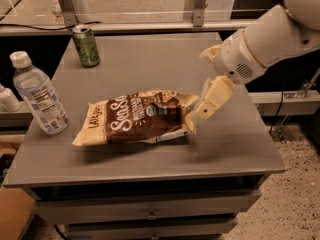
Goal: Move brown chip bag near blue plastic bottle
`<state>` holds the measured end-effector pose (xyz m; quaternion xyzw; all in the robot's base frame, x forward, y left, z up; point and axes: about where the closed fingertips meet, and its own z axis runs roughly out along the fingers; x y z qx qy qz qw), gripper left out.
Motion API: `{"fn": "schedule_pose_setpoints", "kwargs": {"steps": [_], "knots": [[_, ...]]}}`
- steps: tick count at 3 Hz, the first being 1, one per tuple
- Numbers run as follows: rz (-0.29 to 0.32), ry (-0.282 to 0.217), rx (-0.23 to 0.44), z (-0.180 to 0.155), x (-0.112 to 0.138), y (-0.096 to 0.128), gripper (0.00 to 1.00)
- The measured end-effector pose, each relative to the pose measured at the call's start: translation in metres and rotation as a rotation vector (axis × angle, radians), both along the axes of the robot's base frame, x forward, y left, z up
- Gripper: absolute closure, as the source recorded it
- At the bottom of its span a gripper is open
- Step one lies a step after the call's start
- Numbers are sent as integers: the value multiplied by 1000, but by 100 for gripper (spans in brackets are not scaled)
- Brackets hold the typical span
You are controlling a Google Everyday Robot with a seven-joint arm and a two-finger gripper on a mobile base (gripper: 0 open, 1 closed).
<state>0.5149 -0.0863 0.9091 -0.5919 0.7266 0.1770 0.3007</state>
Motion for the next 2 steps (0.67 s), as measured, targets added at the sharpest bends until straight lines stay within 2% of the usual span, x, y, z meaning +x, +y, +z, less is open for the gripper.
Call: {"fn": "schedule_pose_setpoints", "kwargs": {"steps": [2], "knots": [[-24,-106,53,35,-7,-45,0]]}}
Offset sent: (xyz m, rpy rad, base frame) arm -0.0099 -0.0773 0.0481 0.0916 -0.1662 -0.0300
